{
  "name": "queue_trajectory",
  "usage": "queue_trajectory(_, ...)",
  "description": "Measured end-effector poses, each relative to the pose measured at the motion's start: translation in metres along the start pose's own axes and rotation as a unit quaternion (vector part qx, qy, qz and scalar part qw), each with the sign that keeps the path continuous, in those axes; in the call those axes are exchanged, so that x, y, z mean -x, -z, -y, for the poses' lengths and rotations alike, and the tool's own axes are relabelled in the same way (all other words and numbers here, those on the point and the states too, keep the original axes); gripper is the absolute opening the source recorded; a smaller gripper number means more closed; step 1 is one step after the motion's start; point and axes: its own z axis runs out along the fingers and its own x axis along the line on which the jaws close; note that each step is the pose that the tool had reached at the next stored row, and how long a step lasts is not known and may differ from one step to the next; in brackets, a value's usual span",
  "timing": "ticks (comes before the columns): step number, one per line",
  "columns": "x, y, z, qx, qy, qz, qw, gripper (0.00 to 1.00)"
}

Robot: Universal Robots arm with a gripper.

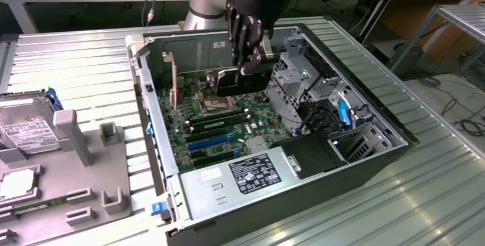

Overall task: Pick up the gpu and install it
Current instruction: 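Insert the gpu into the slot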

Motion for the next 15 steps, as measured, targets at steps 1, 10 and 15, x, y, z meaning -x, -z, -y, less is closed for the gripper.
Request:
queue_trajectory(1, 0.0, -0.0005, 0.0, 0.0, 0.0, 0.0, 1.0, 0.27)
queue_trajectory(10, 0.0, -0.009, 0.0, 0.0, -0.001, 0.0, 1.0, 0.27)
queue_trajectory(15, -0.001, -0.0152, 0.0006, -0.0002, -0.003, 0.0, 1.0, 0.27)
